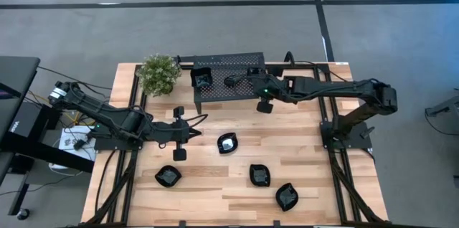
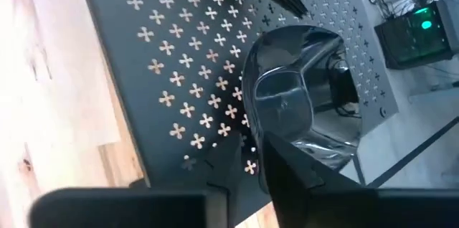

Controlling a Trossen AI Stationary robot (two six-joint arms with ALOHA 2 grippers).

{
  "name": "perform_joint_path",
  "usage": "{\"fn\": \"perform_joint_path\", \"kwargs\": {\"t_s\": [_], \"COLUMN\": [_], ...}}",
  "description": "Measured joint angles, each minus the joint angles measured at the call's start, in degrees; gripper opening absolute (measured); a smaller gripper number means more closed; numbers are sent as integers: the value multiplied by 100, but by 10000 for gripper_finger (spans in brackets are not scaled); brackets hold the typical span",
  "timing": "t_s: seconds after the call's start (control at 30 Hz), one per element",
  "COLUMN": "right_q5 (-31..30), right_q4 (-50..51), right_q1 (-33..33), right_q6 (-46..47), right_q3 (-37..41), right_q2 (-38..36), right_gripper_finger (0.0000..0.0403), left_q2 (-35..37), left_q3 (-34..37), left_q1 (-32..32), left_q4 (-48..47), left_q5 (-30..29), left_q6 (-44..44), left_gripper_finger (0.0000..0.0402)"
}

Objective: Pick & Place Mini shaped plates
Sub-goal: Put the leaf shaped plate on the shelf, then stack the leaf shaped plate on top of the leaf shaped plate on the shelf

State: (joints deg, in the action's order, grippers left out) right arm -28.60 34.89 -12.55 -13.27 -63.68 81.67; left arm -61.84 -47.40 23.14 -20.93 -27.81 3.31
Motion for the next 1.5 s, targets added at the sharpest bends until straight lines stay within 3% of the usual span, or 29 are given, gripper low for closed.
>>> {"fn": "perform_joint_path", "kwargs": {"t_s": [0.3,0.5,0.63,0.8,0.9,0.97,1.07,1.27,1.5], "right_q5": [39,1354,1417,1210,1221,1106,850,808,804], "right_q4": [159,105,-76,-1701,-2741,-2877,-2624,-2115,-1148], "right_q1": [674,1698,2484,3053,3103,3058,2944,2762,2609], "right_q6": [298,1287,1742,2103,2627,3192,3838,3971,4858], "right_q3": [-552,-907,-888,-890,-924,-1096,-1412,-1839,-1974], "right_q2": [-9,56,660,1784,2379,2725,3098,3588,3770], "right_gripper_finger": [102,111,113,113,113,113,113,113,113], "left_q2": [-1,-2,-2,-2,-2,-2,-4,-4,-4], "left_q3": [0,0,0,0,0,0,0,0,0], "left_q1": [2,2,2,4,4,4,4,4,4], "left_q4": [44,44,44,46,81,86,87,90,90], "left_q5": [0,0,0,0,0,0,0,0,0], "left_q6": [16,35,39,39,42,42,42,42,42], "left_gripper_finger": [12,12,12,12,12,12,12,12,12]}}
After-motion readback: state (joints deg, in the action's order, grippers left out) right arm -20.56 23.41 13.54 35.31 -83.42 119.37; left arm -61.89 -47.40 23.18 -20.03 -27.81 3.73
